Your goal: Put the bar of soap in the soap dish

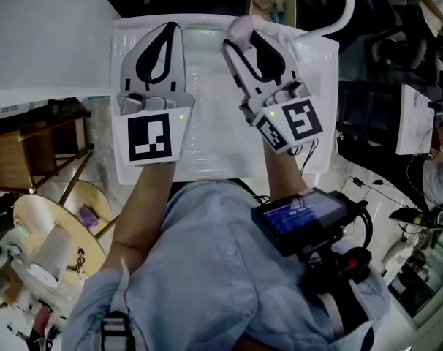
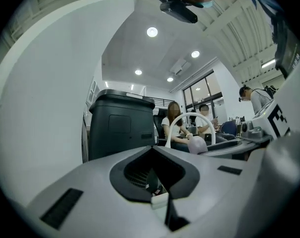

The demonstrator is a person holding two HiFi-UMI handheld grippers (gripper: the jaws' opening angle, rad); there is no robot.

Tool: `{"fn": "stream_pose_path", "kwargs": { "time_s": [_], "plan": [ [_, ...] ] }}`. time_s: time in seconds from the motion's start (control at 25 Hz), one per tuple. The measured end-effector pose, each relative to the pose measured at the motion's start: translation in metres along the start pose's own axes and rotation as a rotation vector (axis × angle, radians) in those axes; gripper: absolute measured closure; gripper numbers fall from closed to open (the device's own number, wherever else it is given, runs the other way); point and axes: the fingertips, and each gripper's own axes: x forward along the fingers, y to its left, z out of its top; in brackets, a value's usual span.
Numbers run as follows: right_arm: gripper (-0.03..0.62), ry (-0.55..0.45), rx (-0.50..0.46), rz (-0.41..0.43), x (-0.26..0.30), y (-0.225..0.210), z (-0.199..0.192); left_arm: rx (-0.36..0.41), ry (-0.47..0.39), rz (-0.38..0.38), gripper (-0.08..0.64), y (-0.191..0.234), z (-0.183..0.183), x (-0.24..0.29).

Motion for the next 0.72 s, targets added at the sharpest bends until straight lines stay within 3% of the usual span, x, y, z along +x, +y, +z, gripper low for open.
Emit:
{"fn": "stream_pose_path", "kwargs": {
  "time_s": [0.72],
  "plan": [
    [0.404, 0.083, -0.033, 0.026, -0.001, 0.009, -0.026, -0.044, 0.028, 0.042, 0.551, 0.009, -0.008, -0.009]
  ]
}}
